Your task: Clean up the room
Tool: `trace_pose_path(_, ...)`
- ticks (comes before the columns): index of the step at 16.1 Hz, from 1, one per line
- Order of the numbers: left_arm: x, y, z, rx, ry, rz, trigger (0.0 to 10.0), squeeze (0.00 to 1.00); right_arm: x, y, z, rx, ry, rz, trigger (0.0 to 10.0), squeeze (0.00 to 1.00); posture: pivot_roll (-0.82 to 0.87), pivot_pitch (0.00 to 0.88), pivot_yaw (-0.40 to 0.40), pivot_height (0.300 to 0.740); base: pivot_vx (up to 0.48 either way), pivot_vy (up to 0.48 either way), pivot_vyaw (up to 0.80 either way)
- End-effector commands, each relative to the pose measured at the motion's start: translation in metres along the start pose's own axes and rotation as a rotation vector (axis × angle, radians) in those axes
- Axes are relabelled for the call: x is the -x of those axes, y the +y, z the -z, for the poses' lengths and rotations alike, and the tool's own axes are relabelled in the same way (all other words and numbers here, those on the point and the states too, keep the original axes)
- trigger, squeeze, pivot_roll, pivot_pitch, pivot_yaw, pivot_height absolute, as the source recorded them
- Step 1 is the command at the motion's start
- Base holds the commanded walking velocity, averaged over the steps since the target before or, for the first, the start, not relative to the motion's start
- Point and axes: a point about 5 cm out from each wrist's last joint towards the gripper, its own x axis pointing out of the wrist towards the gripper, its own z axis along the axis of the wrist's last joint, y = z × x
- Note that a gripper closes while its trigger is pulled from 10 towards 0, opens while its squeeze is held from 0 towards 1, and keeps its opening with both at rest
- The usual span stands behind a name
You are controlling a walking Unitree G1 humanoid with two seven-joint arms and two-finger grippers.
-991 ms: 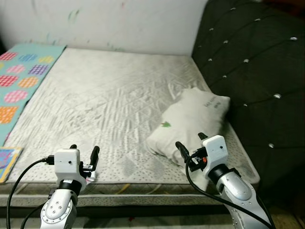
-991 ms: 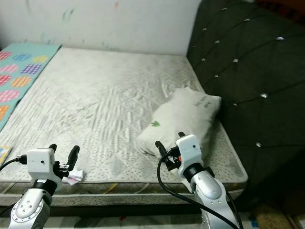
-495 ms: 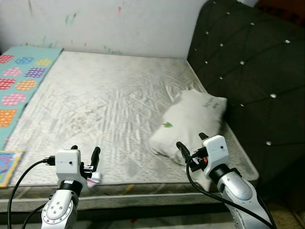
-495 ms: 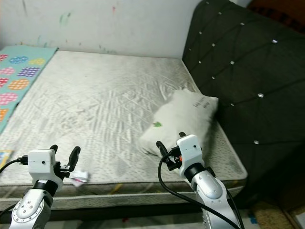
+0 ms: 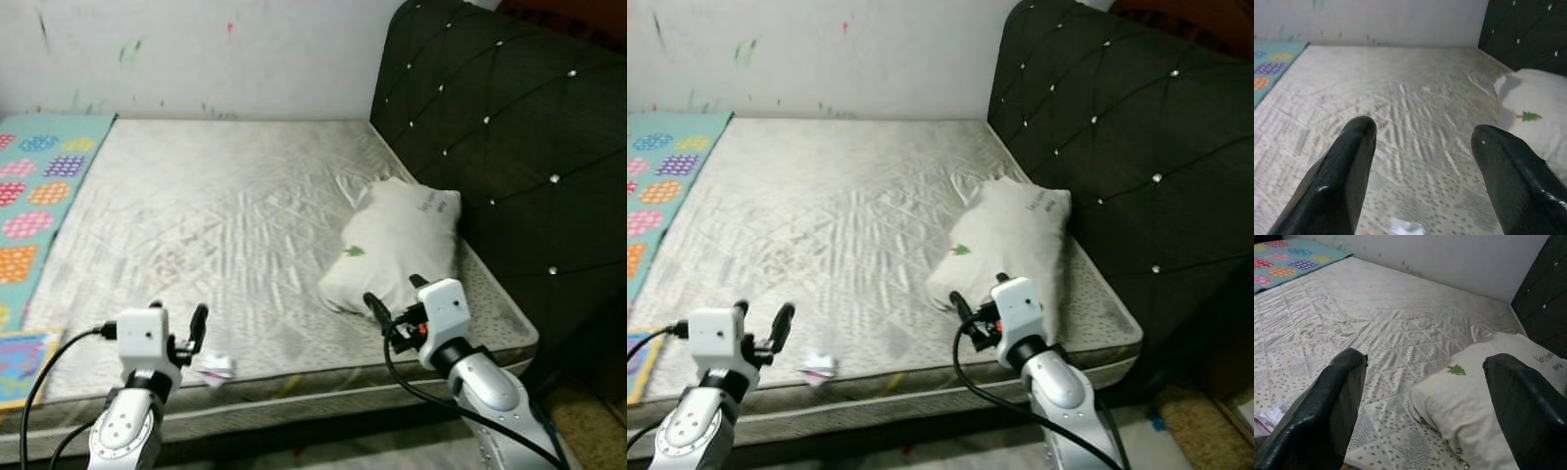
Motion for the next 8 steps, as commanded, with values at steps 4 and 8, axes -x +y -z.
trace_pose_path(4, -0.002, 0.006, -0.002, -0.01, -0.019, -0.037, 10.0, 0.0, -0.007, -0.002, -0.004, -0.029, -0.016, 0.009, 10.0, 0.0, -0.02, 0.0, -0.091, 0.74, 0.0, 0.0, 0.0)
trace_pose_path(8, -0.024, 0.003, -0.013, -0.015, -0.063, -0.009, 10.0, 0.0, -0.035, -0.003, -0.02, -0.036, -0.078, 0.036, 10.0, 0.0, -0.03, 0.0, -0.052, 0.74, 0.0, 0.0, 0.0)
